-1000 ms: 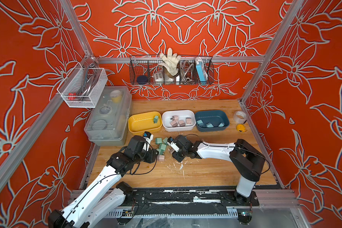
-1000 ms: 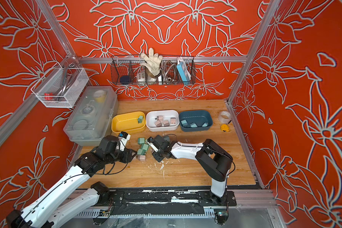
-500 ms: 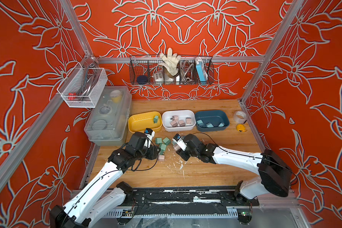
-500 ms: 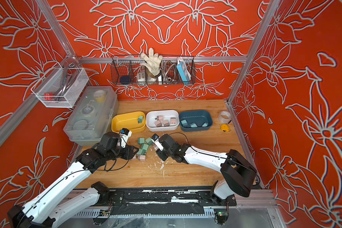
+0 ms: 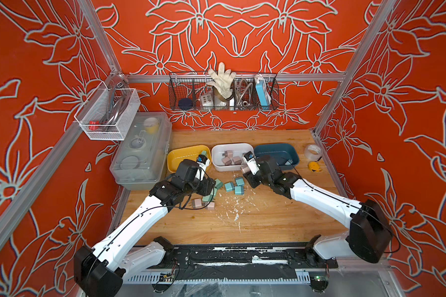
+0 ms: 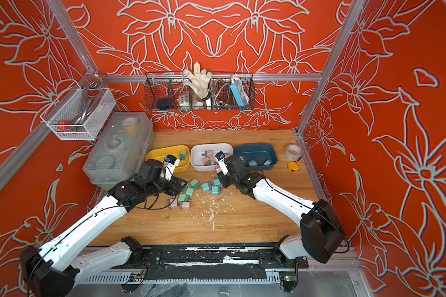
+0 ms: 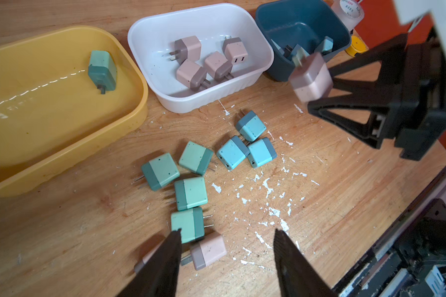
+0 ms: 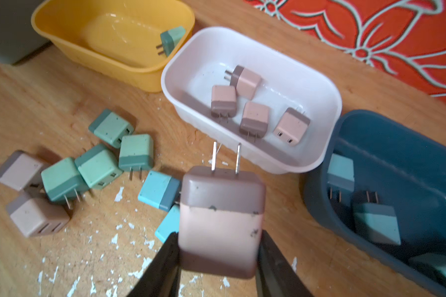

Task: Place the plugs by color into the storage box
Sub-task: Place the plug in the storage box.

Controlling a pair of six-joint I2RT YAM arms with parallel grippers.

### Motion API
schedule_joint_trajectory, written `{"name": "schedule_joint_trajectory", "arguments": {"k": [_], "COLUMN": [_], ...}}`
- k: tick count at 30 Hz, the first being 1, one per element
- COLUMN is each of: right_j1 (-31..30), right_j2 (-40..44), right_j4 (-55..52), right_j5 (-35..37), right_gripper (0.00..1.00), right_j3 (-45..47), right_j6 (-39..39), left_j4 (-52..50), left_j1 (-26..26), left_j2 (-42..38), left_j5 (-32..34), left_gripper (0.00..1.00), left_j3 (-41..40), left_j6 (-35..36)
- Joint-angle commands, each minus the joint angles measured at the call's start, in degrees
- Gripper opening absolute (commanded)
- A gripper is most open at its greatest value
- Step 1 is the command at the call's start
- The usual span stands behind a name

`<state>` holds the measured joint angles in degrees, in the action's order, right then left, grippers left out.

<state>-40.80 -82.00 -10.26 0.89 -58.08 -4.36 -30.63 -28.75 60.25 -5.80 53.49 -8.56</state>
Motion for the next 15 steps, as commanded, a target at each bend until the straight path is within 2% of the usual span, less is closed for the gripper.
{"name": "schedule_joint_trajectory", "arguments": {"k": [1, 7, 15], "right_j1": [0.7, 1.3, 1.6], "right_j2": [-2.6, -9.2, -20.6], "right_j4": [-1.5, -0.7, 4.0], "right_j5": [1.5, 1.9, -2.9], "right_gripper": [0.02, 0.03, 0.03], "right_j3": [-3.2, -8.6, -15.7], "right_j6": [0.7, 2.8, 2.4], "left_j4": [1.3, 1.0, 2.3], "left_j1": [-1.0, -1.5, -1.7], "left_j2": [1.2, 4.1, 3.6], "left_j5": [1.7, 6.0, 11.8], "left_gripper": [0.59, 0.59, 0.6], "left_j3": [1.4, 1.8, -0.1], "left_j6": [2.7, 2.7, 4.1]}}
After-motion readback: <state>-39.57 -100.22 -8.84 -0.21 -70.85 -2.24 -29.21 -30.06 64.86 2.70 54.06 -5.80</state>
